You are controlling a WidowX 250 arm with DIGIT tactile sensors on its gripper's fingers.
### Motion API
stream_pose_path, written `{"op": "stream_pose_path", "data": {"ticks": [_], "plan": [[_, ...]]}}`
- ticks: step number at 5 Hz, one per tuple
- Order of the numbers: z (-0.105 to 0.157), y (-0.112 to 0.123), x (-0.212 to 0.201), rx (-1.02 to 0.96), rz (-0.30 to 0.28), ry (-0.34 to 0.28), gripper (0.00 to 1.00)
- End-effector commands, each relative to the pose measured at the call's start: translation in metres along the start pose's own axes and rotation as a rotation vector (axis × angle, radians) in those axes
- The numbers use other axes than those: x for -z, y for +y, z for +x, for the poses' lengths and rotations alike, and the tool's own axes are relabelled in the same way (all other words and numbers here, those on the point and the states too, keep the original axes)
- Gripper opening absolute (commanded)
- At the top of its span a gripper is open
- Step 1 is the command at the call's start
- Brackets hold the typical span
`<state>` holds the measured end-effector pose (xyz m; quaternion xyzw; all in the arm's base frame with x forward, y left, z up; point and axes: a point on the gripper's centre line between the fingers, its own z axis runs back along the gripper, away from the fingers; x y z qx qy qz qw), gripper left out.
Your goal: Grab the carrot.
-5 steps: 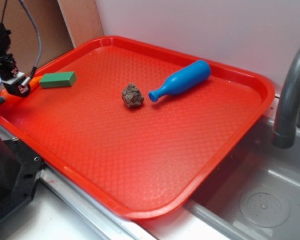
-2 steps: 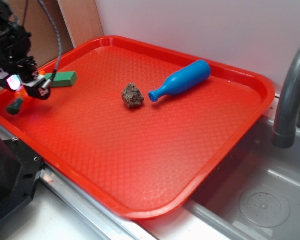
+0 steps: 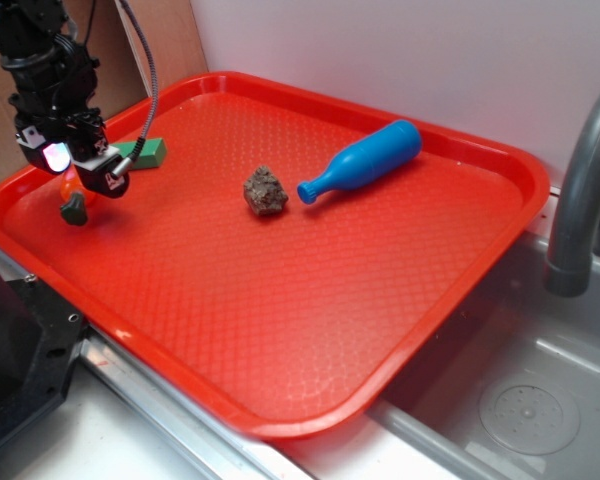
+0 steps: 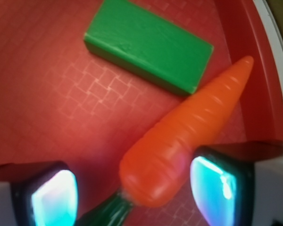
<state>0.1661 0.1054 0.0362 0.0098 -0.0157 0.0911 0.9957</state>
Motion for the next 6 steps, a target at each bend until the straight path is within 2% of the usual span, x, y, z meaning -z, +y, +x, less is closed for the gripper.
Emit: {"op": "stream_pose_path", "data": {"ticks": [1,2,3,4,5,6], "plan": [[0.002,0.031,0.002,-0.341,0.112,-0.081,1.0],[0.0,0.032,0.006,-0.447,0.118,-0.029,1.0],[0.006,0.034,0.008,-0.325,0.052,-0.038,1.0],[0.015,0.038,0.013,-0.298,0.012,-0.024,1.0],[0.018,0.038,0.013,-0.271,0.021,-0.015,0.99],[0.011,0.04,0.015,-0.253,0.031,-0.012,0.0]]}}
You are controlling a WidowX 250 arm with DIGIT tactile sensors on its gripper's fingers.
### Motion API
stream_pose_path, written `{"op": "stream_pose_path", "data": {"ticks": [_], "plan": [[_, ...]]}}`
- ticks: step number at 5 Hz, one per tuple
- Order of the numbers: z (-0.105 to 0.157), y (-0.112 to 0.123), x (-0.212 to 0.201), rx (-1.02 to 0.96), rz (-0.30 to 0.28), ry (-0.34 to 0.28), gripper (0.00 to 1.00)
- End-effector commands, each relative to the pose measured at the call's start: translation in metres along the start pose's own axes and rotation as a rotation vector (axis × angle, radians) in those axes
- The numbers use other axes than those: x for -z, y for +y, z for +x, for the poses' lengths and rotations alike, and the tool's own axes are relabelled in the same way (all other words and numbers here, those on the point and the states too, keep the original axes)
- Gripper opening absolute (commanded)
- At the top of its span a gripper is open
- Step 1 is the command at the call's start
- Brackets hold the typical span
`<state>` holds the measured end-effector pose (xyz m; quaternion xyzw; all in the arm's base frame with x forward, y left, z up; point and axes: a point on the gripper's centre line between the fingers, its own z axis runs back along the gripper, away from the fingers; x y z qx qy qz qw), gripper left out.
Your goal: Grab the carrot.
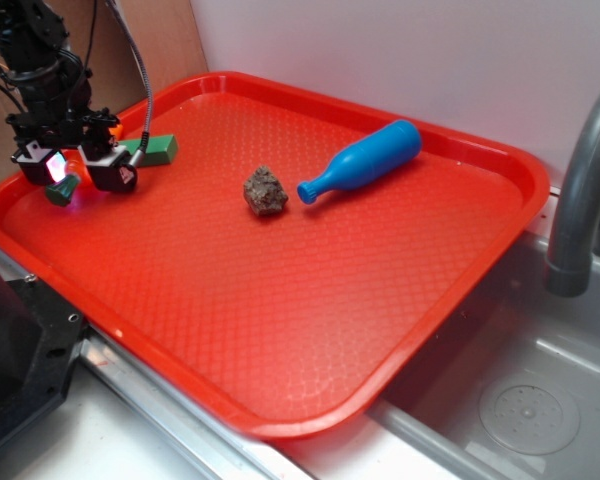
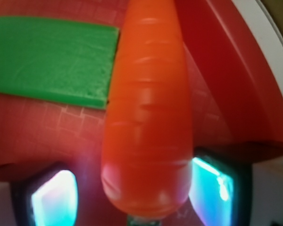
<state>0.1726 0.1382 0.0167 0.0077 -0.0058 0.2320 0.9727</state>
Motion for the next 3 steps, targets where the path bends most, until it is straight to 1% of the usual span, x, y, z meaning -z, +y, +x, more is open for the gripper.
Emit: {"op": "stream_pose_path", "data": {"ticks": [1,2,3], "plan": [[0.002,0.001,-0.016,0.089,0.047,-0.017,0.0],[-0.002,-0.037,-0.065,0.227,0.097,-0.033,0.0],[-0.02,-0.065,-0.112,0.248,0.097,-0.111,0.0]]}}
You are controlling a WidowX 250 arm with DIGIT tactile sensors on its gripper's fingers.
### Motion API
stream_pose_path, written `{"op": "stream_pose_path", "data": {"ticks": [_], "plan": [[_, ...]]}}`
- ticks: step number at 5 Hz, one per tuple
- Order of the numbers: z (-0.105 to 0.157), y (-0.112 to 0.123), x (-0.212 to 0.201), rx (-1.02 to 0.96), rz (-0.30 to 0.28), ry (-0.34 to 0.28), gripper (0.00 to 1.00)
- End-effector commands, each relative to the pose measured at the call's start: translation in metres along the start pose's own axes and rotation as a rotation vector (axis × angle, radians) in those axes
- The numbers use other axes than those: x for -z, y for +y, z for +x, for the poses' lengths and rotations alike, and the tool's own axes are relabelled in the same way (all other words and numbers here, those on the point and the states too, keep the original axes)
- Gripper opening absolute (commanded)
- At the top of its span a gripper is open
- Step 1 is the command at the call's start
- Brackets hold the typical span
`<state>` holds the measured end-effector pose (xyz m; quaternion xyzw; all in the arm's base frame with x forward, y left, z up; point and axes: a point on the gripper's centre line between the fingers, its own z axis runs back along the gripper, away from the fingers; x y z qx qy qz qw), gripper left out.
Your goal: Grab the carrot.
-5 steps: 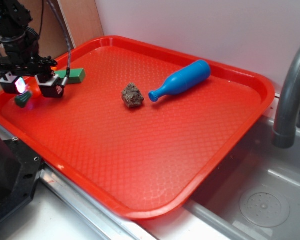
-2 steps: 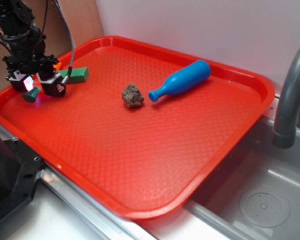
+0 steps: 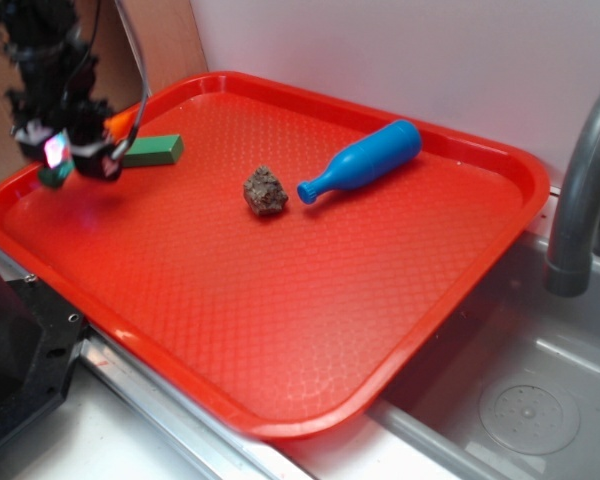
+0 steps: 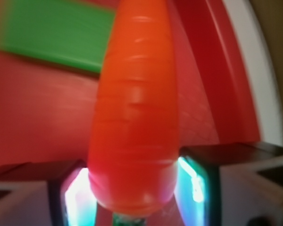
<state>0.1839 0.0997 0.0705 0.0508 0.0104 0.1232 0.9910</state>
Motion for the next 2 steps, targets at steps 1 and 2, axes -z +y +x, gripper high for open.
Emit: {"op": "stream_pose_path", "data": {"ticks": [1,2], "plan": [[-0.027,-0.042,-0.113,0.052,-0.059,-0.174,0.0],[-0.038,-0.065,-0.14,0.189,-0.191,-0.216,0.0]]}}
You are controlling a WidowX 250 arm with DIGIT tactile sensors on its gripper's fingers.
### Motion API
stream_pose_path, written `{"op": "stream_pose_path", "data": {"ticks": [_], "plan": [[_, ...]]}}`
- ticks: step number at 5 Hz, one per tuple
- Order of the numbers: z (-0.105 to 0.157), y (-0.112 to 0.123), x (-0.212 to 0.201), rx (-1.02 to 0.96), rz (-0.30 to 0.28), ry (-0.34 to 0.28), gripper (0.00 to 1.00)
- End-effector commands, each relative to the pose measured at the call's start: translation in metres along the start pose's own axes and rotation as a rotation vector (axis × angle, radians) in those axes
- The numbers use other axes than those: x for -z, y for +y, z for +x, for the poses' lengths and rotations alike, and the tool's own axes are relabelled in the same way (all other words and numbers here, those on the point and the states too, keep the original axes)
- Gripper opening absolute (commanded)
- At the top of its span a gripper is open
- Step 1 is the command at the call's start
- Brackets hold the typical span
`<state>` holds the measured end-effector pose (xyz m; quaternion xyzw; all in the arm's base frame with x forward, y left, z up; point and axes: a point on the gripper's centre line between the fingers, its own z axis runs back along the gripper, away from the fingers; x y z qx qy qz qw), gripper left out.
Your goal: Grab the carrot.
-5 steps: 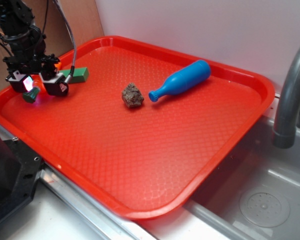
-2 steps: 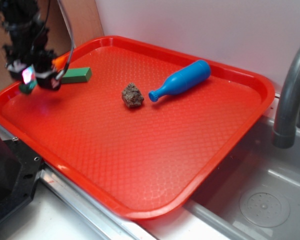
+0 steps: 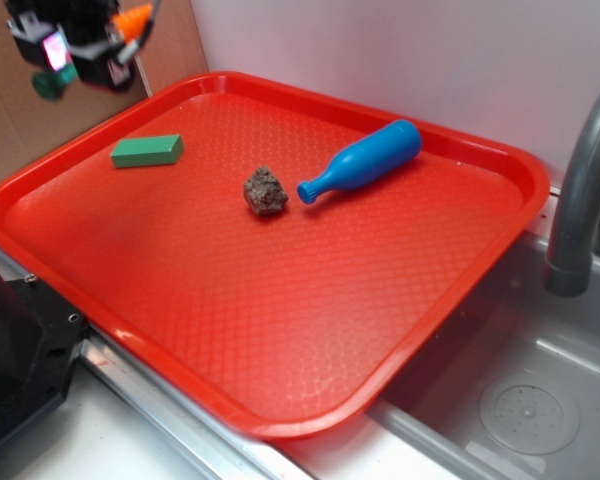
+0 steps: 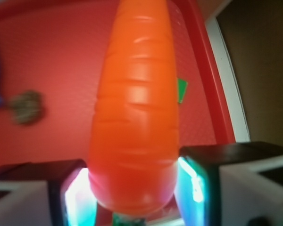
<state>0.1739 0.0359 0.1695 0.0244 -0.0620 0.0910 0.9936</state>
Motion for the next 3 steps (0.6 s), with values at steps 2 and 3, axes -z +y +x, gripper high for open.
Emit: {"op": "stream_pose_path", "data": {"ticks": [2,3], "plan": [[-0.017,-0.074,-0.058,0.342,-0.283,-0.179,0.0],[-0.025,-0.083,-0.063,0.358,-0.296,-0.189,0.0]]}}
